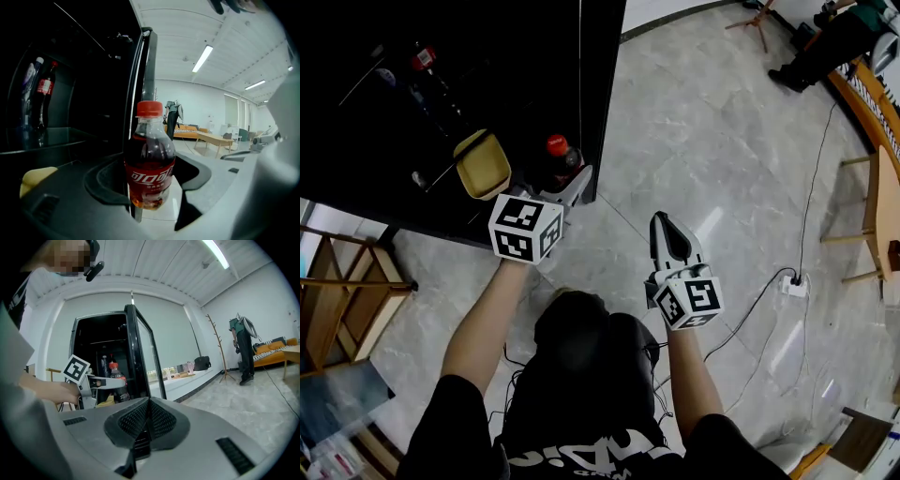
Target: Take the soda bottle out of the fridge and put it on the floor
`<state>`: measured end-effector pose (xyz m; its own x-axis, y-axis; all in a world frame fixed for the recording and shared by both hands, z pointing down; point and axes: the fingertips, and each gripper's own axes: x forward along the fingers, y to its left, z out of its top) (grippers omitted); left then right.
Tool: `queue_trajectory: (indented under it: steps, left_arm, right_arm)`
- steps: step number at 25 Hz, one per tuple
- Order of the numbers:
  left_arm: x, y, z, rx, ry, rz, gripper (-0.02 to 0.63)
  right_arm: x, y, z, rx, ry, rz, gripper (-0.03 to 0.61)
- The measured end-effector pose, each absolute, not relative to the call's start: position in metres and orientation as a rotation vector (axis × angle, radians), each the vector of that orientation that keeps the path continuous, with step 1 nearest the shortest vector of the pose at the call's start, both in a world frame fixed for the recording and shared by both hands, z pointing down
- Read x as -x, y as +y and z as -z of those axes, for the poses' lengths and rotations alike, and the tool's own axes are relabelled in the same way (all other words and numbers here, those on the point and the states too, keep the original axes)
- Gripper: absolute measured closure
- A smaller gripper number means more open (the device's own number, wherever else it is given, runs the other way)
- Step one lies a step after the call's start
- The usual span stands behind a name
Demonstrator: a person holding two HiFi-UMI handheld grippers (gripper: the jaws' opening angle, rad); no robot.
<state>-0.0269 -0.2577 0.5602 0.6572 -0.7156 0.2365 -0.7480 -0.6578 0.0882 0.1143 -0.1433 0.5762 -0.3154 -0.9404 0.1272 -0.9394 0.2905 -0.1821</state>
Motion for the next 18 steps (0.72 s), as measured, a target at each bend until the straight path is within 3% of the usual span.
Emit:
queue_trajectory:
  steps: [18]
  left_arm:
    - [-0.003,-0.235,-0.716,-2.786,-1.117,-0.269,0.31]
  right_arm:
    - [-0.122,-0.143,-0.737,1.816,2.533,0.268,0.555]
